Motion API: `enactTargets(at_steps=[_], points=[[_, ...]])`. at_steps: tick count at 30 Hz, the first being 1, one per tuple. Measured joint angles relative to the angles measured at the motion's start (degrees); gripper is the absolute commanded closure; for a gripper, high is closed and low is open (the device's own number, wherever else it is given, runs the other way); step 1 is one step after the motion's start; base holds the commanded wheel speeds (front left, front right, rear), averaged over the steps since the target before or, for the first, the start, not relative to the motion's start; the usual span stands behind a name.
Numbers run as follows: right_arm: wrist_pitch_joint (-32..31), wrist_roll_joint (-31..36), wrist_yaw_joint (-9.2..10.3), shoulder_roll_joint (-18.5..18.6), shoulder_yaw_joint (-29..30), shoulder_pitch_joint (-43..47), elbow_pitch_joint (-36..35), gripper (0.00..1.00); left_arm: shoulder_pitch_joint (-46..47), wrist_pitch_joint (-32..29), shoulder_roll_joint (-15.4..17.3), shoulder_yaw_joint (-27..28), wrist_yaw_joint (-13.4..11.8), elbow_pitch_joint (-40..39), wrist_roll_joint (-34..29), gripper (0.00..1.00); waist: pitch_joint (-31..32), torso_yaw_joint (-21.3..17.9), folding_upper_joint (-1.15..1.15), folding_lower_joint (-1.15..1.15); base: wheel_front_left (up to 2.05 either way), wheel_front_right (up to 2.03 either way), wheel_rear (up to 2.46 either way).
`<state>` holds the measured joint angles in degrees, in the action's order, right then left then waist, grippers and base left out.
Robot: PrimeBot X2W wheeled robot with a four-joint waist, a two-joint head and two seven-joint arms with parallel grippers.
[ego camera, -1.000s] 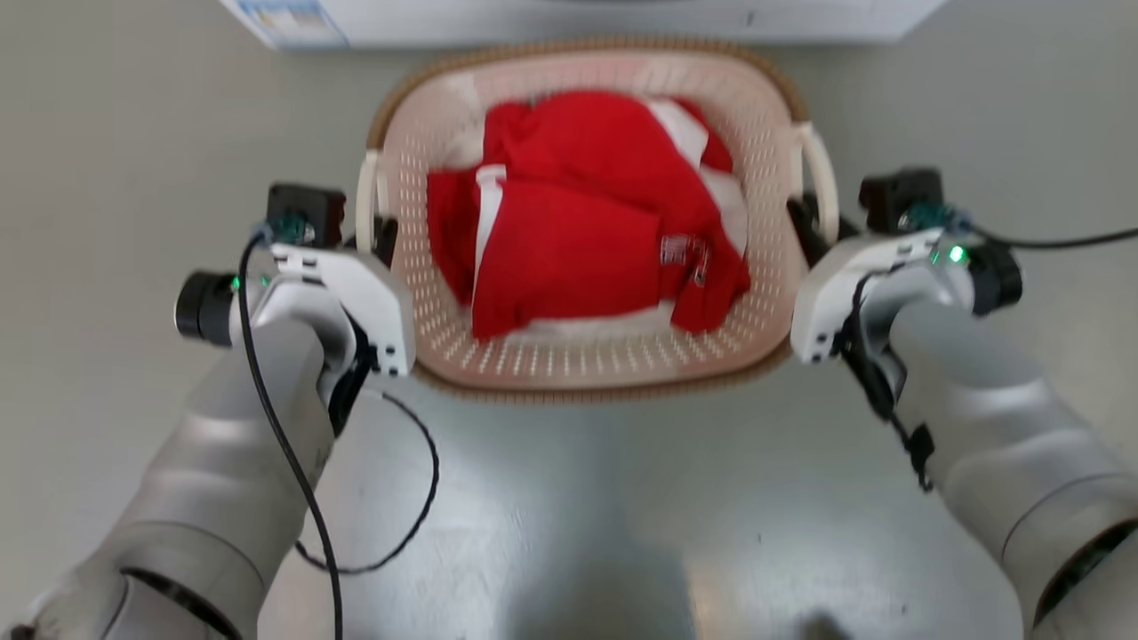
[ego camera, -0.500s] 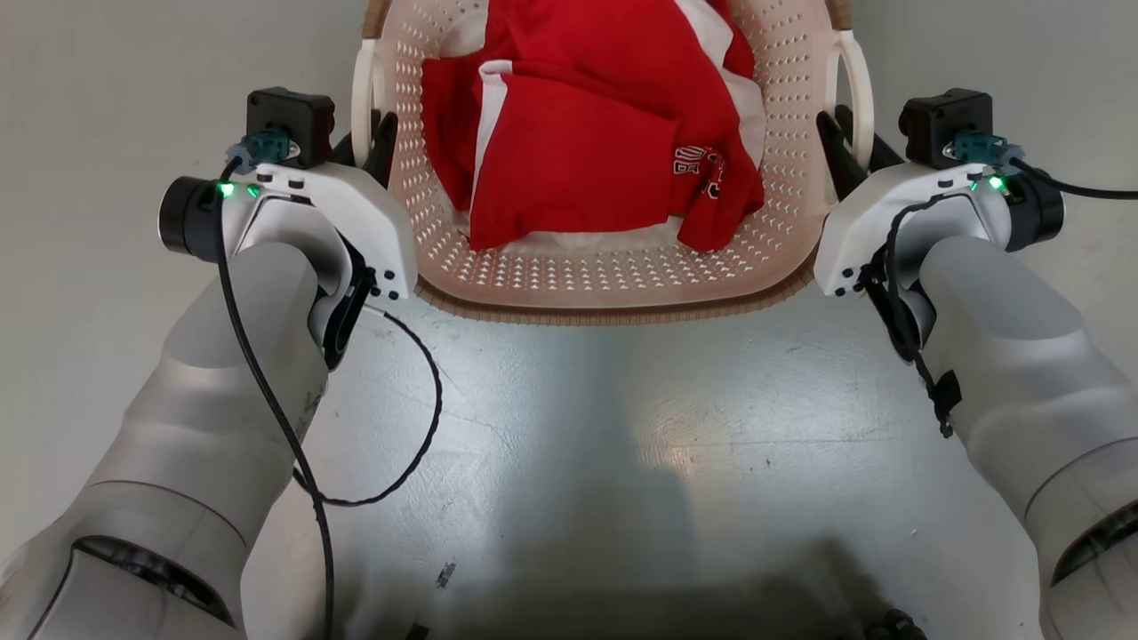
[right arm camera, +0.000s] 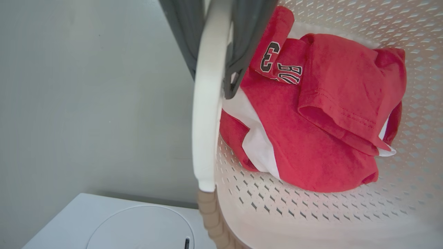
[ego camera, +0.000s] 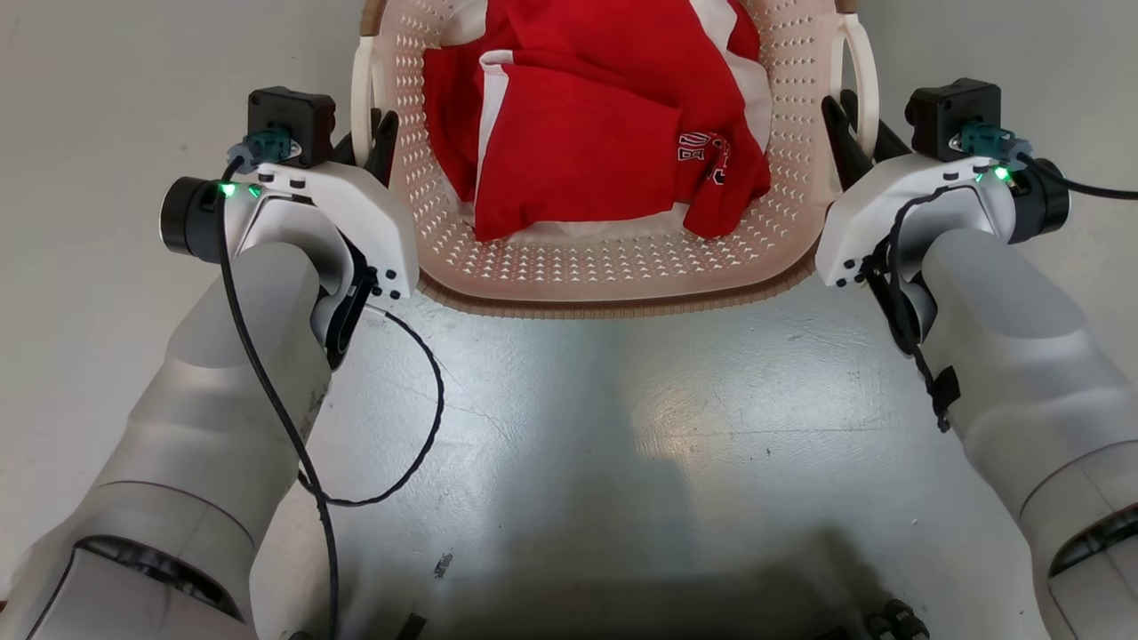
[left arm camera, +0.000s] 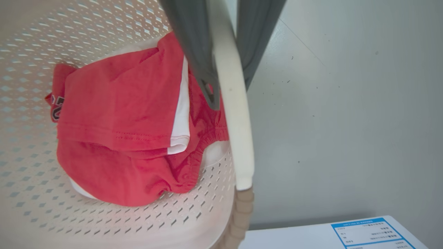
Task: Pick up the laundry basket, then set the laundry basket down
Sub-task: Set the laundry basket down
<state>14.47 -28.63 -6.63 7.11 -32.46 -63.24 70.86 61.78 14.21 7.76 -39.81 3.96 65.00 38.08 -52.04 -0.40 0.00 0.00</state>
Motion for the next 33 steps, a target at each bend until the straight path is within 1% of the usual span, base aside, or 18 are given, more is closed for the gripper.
enactTargets(at_steps=[8,22,23,24,25,26,27,33], points=[[0.00,3.98,0.00,-1.29,4.39,1.23,0.07,1.00,0.14,0.01,-0.07,0.99,0.86,1.66,-2.18,1.00,-0.10,-0.61,0.00,0.00,0.00,0.00,0.00],[0.00,6.37,0.01,-2.38,7.59,2.27,0.74,1.00,0.83,0.01,-0.52,2.05,1.45,3.57,-3.47,1.00,-0.41,-1.10,0.00,0.00,0.00,0.00,0.00],[0.00,6.54,0.00,-2.66,8.57,2.26,1.07,0.75,0.92,0.01,-0.54,2.19,1.64,4.01,-3.60,1.00,-0.47,-1.17,0.00,0.00,0.00,0.00,0.00],[-0.01,7.06,-0.05,-2.74,8.86,2.25,1.33,0.37,1.07,0.08,-0.57,2.25,1.64,4.28,-3.68,0.88,-0.52,-1.23,0.00,0.00,0.00,0.00,0.00],[0.00,7.82,-0.51,-2.80,9.47,2.26,1.70,0.00,1.30,0.29,-0.57,2.25,1.64,4.59,-3.87,0.60,-0.58,-1.28,0.00,0.00,0.00,0.00,0.00],[0.00,8.58,-0.54,-2.86,10.10,2.25,1.85,0.00,1.58,0.38,-0.65,2.26,1.64,4.87,-3.89,0.23,-0.64,-1.30,0.00,0.00,0.00,0.00,0.00],[0.00,9.42,-0.54,-2.83,10.67,2.20,1.91,0.00,1.87,0.43,-0.75,2.33,1.64,5.03,-3.88,0.00,-0.69,-1.30,0.00,0.00,0.00,0.00,0.00],[0.00,13.70,-0.55,-2.88,14.94,2.32,0.63,0.00,2.36,0.43,-1.62,3.31,1.31,5.66,-3.76,0.00,-0.77,-1.33,0.00,0.00,0.00,0.00,0.00]])
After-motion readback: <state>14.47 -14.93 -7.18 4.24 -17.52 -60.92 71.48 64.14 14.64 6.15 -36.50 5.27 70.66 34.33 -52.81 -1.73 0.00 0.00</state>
